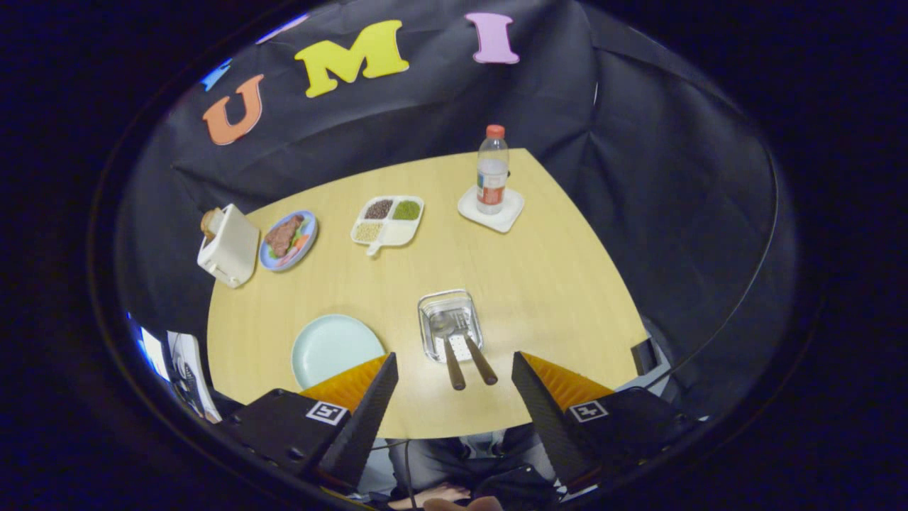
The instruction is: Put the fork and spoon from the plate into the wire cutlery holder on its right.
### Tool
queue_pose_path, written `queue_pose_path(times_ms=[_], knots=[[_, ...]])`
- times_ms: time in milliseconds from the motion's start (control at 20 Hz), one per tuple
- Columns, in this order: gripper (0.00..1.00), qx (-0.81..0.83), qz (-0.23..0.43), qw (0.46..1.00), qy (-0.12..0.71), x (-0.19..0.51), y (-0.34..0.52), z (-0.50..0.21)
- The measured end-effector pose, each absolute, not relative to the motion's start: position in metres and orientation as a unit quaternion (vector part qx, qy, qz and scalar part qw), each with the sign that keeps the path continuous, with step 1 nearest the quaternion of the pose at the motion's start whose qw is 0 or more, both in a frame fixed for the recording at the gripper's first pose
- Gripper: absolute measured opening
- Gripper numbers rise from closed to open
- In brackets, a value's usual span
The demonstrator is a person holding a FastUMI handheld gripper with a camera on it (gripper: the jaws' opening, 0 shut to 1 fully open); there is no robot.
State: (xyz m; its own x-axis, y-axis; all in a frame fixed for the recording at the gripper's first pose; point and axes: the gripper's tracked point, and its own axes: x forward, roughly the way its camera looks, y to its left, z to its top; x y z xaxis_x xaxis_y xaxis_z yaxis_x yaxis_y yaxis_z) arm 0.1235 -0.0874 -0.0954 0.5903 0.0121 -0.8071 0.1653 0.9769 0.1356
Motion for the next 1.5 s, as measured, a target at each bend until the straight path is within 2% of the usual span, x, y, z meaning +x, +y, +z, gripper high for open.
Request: queue_pose_path(times_ms=[350, 450, 700, 850, 1100, 1350, 1500], knots=[[0.97, 0.097, -0.011, 0.966, 0.239, 0.083, -0.074, -0.022], [0.97, 0.073, -0.016, 0.985, 0.156, 0.069, -0.073, 0.002], [0.96, 0.042, -0.021, 0.999, 0.005, 0.018, -0.055, 0.046], [0.96, 0.034, -0.039, 0.998, -0.033, 0.001, -0.059, 0.048], [0.96, 0.034, -0.032, 0.998, -0.044, -0.021, -0.043, 0.032], [0.96, 0.009, -0.064, 0.992, -0.11, -0.043, -0.049, 0.052], [0.96, 0.015, -0.051, 0.993, -0.109, -0.045, -0.042, 0.048]])
